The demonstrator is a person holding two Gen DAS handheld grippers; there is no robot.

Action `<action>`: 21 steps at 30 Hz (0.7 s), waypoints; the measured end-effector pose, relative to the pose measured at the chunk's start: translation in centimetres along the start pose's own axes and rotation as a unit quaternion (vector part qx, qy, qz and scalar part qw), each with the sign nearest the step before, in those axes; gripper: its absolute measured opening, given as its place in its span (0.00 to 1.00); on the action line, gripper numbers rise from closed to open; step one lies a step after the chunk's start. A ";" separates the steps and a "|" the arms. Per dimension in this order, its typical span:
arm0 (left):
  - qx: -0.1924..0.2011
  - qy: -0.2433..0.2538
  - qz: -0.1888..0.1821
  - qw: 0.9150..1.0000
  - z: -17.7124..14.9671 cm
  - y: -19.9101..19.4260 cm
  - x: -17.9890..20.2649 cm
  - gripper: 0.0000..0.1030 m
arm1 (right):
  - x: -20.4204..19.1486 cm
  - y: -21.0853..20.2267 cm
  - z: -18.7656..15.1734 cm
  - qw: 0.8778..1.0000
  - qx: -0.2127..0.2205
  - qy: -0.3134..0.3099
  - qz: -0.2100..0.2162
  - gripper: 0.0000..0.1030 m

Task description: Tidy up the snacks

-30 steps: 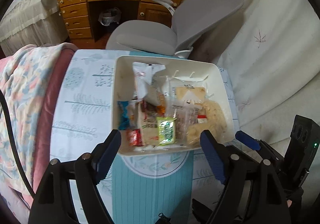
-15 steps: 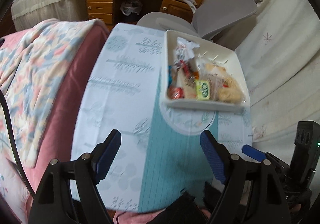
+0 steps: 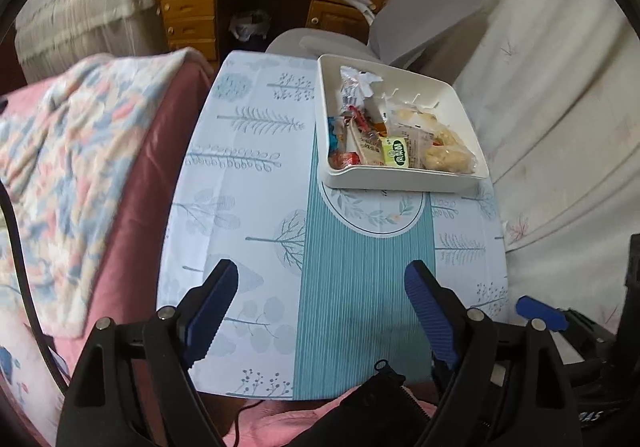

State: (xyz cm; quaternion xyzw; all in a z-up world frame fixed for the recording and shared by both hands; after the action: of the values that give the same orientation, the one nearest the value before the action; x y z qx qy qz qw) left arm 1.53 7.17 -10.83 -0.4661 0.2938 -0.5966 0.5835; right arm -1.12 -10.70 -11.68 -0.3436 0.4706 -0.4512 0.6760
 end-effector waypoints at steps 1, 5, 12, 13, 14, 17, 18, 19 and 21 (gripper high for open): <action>0.006 0.005 0.004 1.000 -0.1 -0.3 0.5 0.82 | 0.3 -0.6 -0.1 1.000 0.008 0.002 -0.005 0.94; 0.024 0.009 0.013 1.000 -0.2 -1.4 2.2 0.85 | 1.1 -2.2 -0.4 1.000 0.019 0.000 -0.023 0.94; 0.062 0.028 0.027 0.997 -0.6 -2.8 5.1 0.98 | 3.0 -4.9 -1.4 0.997 0.055 0.006 -0.053 0.97; 0.066 0.030 0.027 0.997 -0.7 -2.8 5.5 0.98 | 3.2 -5.3 -1.5 0.996 0.064 0.007 -0.059 0.99; 0.069 0.031 0.028 0.997 -0.8 -2.9 5.8 0.99 | 3.2 -5.5 -1.7 0.996 0.070 0.006 -0.063 1.00; 0.075 0.041 0.025 0.996 -1.1 -3.0 6.8 0.99 | 3.1 -6.0 -2.0 0.994 0.082 -0.007 -0.068 1.00; 0.076 0.044 0.024 0.996 -1.3 -2.9 7.0 0.99 | 3.1 -6.1 -2.0 0.994 0.085 -0.011 -0.069 1.00; 0.076 0.049 0.023 0.996 -1.5 -3.0 7.4 0.99 | 3.0 -6.2 -2.1 0.993 0.088 -0.014 -0.071 1.00; 0.081 0.054 0.027 0.995 -1.8 -3.1 7.9 0.99 | 2.9 -6.2 -2.3 0.993 0.091 -0.019 -0.072 1.00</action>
State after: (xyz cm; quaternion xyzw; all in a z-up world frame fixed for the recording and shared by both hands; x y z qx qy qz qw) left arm -0.47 -0.34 -7.03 -0.3766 0.2878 -0.6270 0.6183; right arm -4.64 -15.76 -7.84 -0.3218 0.3892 -0.5328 0.6790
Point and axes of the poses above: each gripper's, at about its wrist camera, not at the fingertips, and y roughly the way its jaws point, x to its right, z to its top, the point moved 1 cm from there along y, roughly the way its jaws point, and after that the axes turned 2 degrees about -y, right-handed, at the moved point
